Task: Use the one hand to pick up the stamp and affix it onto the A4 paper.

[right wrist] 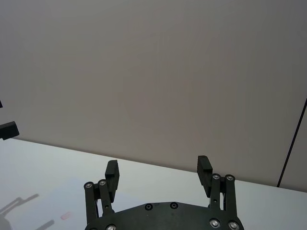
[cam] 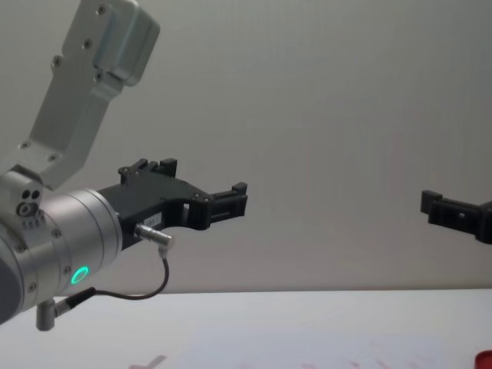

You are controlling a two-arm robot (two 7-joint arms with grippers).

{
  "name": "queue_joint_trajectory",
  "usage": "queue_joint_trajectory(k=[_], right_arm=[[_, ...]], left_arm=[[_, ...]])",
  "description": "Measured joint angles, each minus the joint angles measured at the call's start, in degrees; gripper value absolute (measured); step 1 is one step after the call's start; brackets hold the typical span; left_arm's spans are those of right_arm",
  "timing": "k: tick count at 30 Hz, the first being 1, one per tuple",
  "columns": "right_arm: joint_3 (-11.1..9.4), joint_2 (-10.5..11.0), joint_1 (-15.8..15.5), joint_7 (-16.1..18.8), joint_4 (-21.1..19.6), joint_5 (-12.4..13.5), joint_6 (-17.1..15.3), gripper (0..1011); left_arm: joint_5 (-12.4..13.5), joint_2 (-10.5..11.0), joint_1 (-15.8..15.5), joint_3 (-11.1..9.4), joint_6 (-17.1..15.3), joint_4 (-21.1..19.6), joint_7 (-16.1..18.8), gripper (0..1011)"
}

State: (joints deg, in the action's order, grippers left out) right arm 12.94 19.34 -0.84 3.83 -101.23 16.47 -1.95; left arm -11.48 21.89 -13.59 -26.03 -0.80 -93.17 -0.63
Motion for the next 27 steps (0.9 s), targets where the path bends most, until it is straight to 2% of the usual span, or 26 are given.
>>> queue_joint_trajectory(k=[14, 27], right_arm=[[-0.4, 0.4, 0.0, 1.9, 1.9, 0.3, 0.2, 1001], [-1.9, 1.8, 0.7, 4.6, 7.4, 1.2, 1.7, 1001]], left_arm=[[0.0, 0.0, 0.0, 0.0, 0.0, 0.0, 0.0, 1001], [0.0, 0.0, 0.0, 0.0, 0.0, 0.0, 0.0, 1001]])
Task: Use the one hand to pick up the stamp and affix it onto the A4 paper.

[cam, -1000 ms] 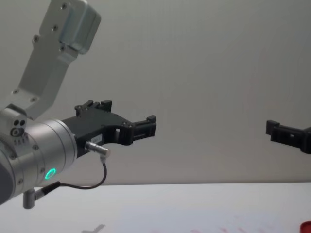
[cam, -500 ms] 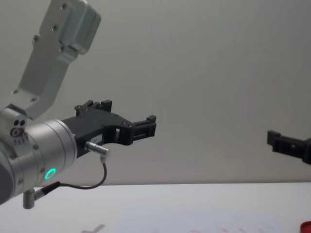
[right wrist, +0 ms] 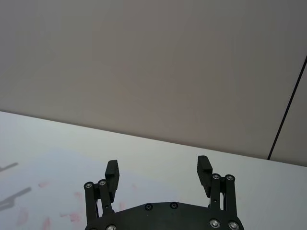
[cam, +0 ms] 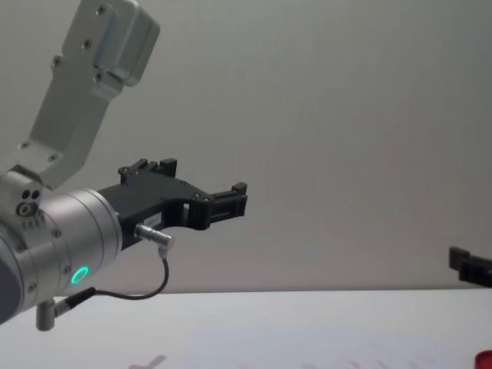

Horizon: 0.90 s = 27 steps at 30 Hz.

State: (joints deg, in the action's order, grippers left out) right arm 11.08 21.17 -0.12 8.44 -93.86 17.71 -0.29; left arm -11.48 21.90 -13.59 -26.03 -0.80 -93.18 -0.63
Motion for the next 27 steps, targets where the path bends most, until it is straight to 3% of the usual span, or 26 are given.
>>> queue_joint_trajectory(k=[27], right_arm=[[-0.9, -0.6, 3.0, 0.1, 11.1, -1.3, 2.1, 1001]], left_arm=[[0.0, 0.0, 0.0, 0.0, 0.0, 0.0, 0.0, 1001]])
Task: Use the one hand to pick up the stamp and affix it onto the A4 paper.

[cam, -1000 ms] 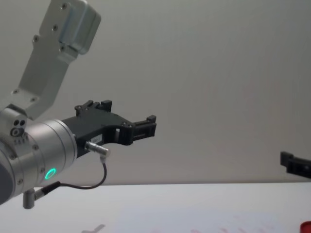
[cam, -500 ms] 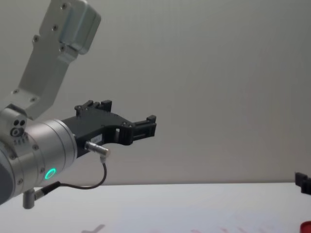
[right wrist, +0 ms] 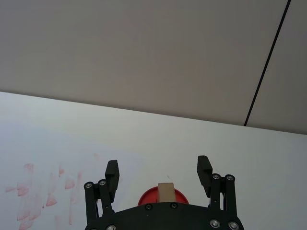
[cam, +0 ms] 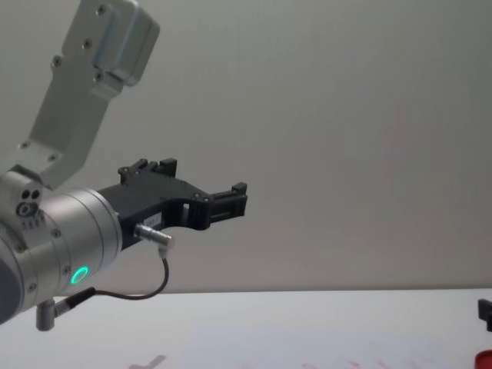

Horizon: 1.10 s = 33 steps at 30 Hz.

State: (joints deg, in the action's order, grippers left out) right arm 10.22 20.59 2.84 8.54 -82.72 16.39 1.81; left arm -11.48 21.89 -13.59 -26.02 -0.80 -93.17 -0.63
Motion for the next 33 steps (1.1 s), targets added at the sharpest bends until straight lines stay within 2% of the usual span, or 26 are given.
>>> queue_joint_trajectory(k=[15, 33], right_arm=[[-0.2, -0.5, 1.1, -0.9, 3.4, -0.5, 0.2, 1001], [-0.1, -1.1, 2.3, -0.9, 6.4, -1.2, -2.8, 1001]], left_arm=[[0.0, 0.0, 0.0, 0.0, 0.0, 0.0, 0.0, 1001], [0.0, 0.0, 0.0, 0.0, 0.0, 0.0, 0.0, 1001]])
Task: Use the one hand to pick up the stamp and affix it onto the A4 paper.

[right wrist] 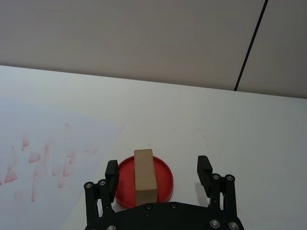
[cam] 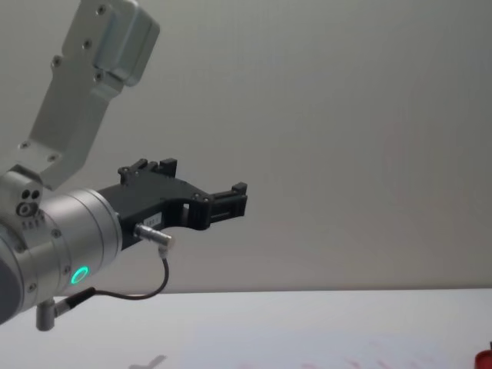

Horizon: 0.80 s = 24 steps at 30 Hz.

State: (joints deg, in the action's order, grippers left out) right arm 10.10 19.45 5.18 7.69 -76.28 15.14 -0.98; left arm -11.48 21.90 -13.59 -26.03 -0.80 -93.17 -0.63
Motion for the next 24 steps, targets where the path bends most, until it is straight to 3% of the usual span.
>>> queue_joint_trajectory(k=[4, 10, 24], right_arm=[[0.1, -0.3, 0.4, 0.0, 0.7, -0.2, -0.2, 996], [0.3, -0.7, 1.2, 0.1, 1.9, -0.4, -0.4, 865], [0.7, -1.5, 2.3, 1.1, 3.3, -0.8, -0.8, 426]], left_arm=[[0.0, 0.0, 0.0, 0.0, 0.0, 0.0, 0.0, 1001], [0.0, 0.0, 0.0, 0.0, 0.0, 0.0, 0.0, 1001], [0.0, 0.0, 0.0, 0.0, 0.0, 0.0, 0.0, 1001]])
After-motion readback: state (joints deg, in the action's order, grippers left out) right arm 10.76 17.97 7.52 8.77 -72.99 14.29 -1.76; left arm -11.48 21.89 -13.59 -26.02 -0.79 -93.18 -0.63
